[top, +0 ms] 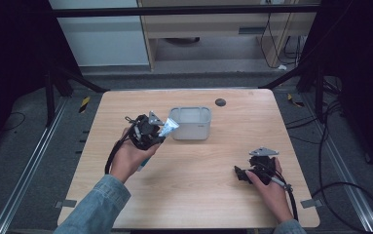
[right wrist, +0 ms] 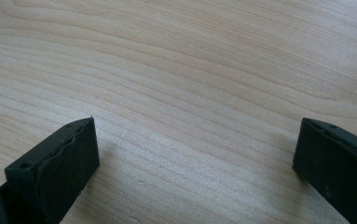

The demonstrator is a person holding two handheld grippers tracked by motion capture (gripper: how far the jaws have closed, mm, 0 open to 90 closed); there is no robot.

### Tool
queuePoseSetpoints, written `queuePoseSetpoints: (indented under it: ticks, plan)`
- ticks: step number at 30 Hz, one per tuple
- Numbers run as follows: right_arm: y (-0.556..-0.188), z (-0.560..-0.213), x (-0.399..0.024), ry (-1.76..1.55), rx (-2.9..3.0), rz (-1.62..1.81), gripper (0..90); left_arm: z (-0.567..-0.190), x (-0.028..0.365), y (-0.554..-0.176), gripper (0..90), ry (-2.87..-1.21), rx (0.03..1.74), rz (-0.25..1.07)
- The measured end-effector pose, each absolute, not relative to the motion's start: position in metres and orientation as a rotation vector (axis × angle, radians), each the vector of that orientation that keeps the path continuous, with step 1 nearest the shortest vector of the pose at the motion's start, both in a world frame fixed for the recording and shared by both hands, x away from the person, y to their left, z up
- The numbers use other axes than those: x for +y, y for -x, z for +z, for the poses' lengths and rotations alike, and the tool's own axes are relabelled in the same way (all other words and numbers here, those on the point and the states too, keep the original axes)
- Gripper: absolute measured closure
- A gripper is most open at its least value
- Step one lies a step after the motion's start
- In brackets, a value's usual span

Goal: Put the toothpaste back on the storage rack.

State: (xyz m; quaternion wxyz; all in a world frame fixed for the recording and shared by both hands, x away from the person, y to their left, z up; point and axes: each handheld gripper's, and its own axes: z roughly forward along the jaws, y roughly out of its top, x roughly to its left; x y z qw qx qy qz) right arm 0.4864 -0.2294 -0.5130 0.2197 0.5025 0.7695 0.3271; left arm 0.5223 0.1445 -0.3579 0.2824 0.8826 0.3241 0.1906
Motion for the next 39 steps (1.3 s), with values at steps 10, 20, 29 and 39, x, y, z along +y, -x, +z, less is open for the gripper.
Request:
queuePoseSetpoints:
  ticks: [10, 20, 29, 39]
  plan:
    - [-0.486, -0.513, -0.229, -1.393, 2.129, 0.905, 0.4, -0.335, 0.127, -0.525, 78.2, -2.312, 0.833, 0.522]
    - [-0.486, -0.513, -0.229, -1.392, 2.129, 0.903, 0.4, -0.314, 0.099, -0.531, 78.2, -2.297, 0.776, 0.549]
    - [-0.486, -0.513, -0.229, -1.392, 2.128, 0.904, 0.4, -0.306, 0.085, -0.535, 78.2, -2.275, 0.769, 0.563]
    - [-0.486, -0.513, -0.229, -1.402, 2.127, 0.906, 0.4, -0.302, 0.080, -0.539, 78.2, -2.230, 0.798, 0.587]
